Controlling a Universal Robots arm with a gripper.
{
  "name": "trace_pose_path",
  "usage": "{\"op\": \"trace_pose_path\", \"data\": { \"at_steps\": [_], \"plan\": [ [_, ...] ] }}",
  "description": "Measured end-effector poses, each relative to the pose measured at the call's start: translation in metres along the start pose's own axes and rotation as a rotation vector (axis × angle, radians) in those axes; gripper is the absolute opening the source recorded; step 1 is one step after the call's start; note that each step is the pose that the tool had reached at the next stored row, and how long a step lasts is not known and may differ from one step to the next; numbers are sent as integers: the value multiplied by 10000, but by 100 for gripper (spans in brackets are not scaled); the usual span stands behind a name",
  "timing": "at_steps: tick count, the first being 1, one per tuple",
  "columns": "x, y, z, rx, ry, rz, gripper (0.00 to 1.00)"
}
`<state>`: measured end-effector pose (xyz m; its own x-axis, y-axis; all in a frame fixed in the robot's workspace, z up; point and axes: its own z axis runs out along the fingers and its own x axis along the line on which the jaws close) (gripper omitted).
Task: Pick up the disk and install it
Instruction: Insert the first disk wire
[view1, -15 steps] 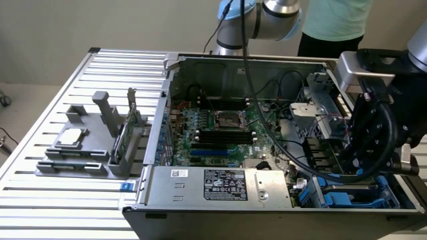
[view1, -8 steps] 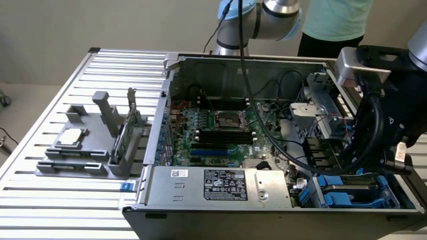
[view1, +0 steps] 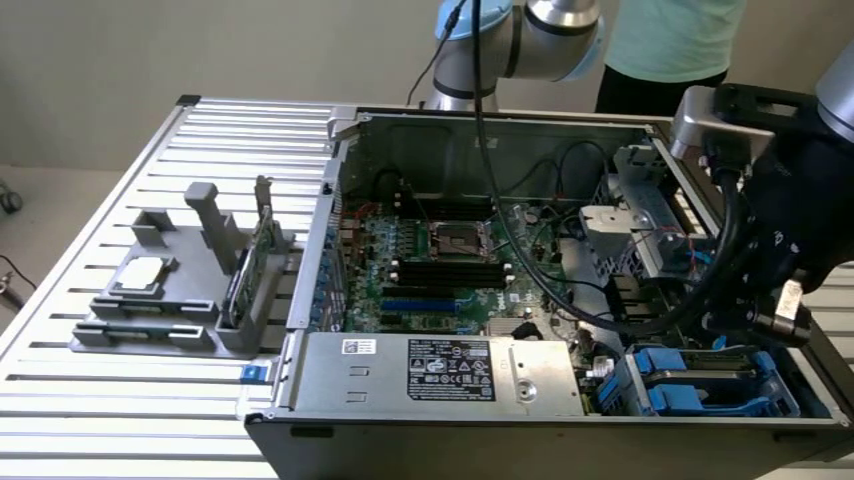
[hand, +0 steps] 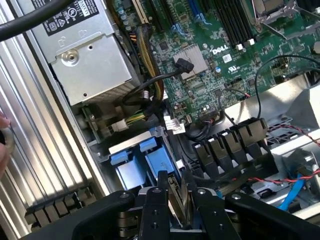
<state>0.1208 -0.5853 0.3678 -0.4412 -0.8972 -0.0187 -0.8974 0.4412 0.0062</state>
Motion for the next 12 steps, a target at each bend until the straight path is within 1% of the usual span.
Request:
{"op": "trace_pose_path", "data": {
  "at_steps": [12],
  "plan": [
    [0,0,0,37,-12,1998,25]
  ]
}}
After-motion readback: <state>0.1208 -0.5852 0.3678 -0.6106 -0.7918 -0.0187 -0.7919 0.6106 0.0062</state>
